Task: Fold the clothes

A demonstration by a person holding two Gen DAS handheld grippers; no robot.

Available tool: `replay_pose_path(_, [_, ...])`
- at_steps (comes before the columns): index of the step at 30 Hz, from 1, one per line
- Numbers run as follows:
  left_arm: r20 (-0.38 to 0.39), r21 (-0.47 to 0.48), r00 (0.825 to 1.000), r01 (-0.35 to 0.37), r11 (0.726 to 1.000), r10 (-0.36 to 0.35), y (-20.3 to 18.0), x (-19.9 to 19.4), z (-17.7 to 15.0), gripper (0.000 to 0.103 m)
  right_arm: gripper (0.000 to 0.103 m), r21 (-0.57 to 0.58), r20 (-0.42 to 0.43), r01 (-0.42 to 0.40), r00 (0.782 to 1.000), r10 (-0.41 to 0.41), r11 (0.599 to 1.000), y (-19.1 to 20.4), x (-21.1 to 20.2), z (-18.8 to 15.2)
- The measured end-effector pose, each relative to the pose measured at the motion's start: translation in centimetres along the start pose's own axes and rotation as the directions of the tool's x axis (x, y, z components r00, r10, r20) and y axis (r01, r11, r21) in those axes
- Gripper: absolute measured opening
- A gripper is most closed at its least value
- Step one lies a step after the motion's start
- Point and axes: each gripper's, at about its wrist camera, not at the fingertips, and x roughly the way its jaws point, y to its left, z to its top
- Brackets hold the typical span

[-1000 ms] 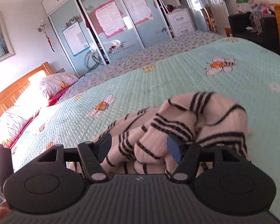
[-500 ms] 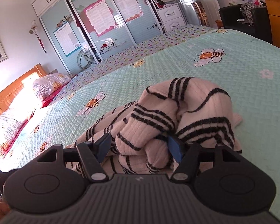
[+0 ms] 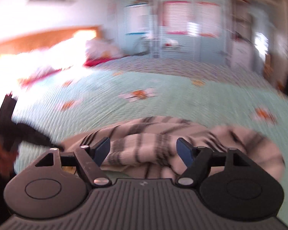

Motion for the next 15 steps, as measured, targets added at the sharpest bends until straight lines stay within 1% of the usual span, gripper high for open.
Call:
replay_pose_path(1, [-0.002,-0.001,1.000,0.008,1.000,-0.008,-0.1,0.0,0.0,0.002,0.077,-0.134,-0.024,0.005,1.000,-0.008,0.991,1.7,1.2,0.3])
replay_pose_path(2, [0.001,-0.006,1.000,0.000,1.000,0.000,-0.1,-0.2,0.1,0.003,0.077,-0.243,-0.057,0.023,0.998,-0.038,0.970,2.8,2.6,0.3])
replay_pose_path(4, [0.004,-0.029,1.000,-0.007,1.000,0.007,0.3,-0.5,0.2,0.003,0.077,-0.435,-0.129,0.063,0.983,-0.132,0.898,4.4,5.7,-0.6])
replay_pose_path(5, [0.005,-0.043,1.000,-0.013,0.999,0.013,0.6,-0.7,0.3,0.004,0.077,-0.509,-0.137,0.084,0.975,-0.177,0.857,4.7,6.9,-1.1])
replay_pose_path(7, [0.009,-0.063,1.000,-0.022,0.998,0.022,1.1,-1.2,0.5,0.005,0.077,-0.602,-0.114,0.128,0.963,-0.244,0.788,4.9,8.6,-1.7])
replay_pose_path(9, [0.016,-0.076,0.999,-0.027,0.997,0.028,1.4,-1.8,0.6,0.005,0.077,-0.605,-0.089,0.162,0.959,-0.268,0.780,4.4,9.1,-1.1])
replay_pose_path(11, [0.026,-0.068,0.999,-0.028,0.997,0.030,1.6,-2.3,0.6,0.006,0.074,-0.534,-0.098,0.180,0.957,-0.272,0.826,3.5,9.4,0.3])
replay_pose_path(12, [0.027,-0.068,0.999,-0.027,0.997,0.029,1.6,-2.5,0.6,0.007,0.060,-0.497,-0.103,0.189,0.956,-0.274,0.847,3.1,9.6,1.0])
replay_pose_path(13, [0.026,-0.072,0.999,-0.023,0.997,0.025,1.7,-2.6,0.5,0.007,0.018,-0.449,-0.136,0.180,0.954,-0.267,0.875,2.4,9.9,1.5])
replay_pose_path(14, [0.023,-0.078,1.000,-0.019,0.997,0.021,1.7,-2.7,0.5,0.008,0.000,-0.403,-0.145,0.184,0.954,-0.262,0.896,1.9,9.9,2.1])
replay_pose_path(15, [0.020,-0.082,1.000,-0.017,0.996,0.018,1.7,-2.9,0.5,0.009,0.000,-0.359,-0.131,0.197,0.957,-0.258,0.912,1.5,9.6,2.7])
